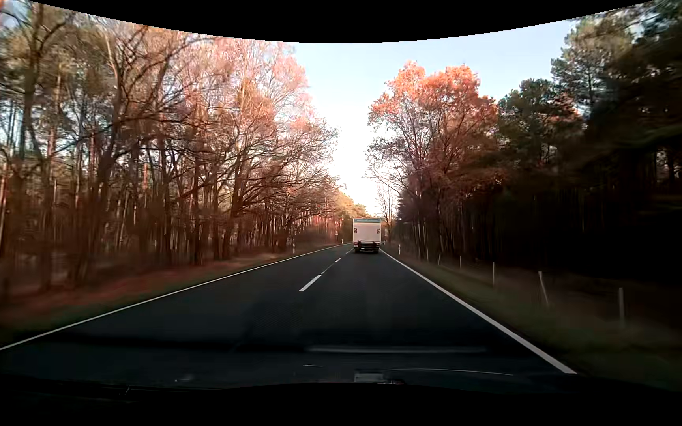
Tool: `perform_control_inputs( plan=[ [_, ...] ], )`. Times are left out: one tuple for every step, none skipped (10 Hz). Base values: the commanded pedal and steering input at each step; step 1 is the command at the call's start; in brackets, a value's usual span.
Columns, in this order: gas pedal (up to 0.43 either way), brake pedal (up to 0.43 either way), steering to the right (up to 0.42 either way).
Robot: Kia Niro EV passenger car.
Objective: Follow the waypoints while adhering to traffic rules and regulations
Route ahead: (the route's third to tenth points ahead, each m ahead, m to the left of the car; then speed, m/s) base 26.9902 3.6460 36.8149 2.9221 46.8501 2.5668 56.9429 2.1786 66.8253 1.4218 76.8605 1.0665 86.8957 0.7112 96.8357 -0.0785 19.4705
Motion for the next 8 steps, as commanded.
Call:
perform_control_inputs(
  plan=[
    [0.138, 0.0, -0.001],
    [0.138, 0.0, 0.0],
    [0.138, 0.0, 0.0],
    [0.138, 0.0, 0.0],
    [0.138, 0.0, 0.0],
    [0.138, 0.0, 0.0],
    [0.138, 0.0, 0.0],
    [0.138, 0.0, 0.0]
  ],
)
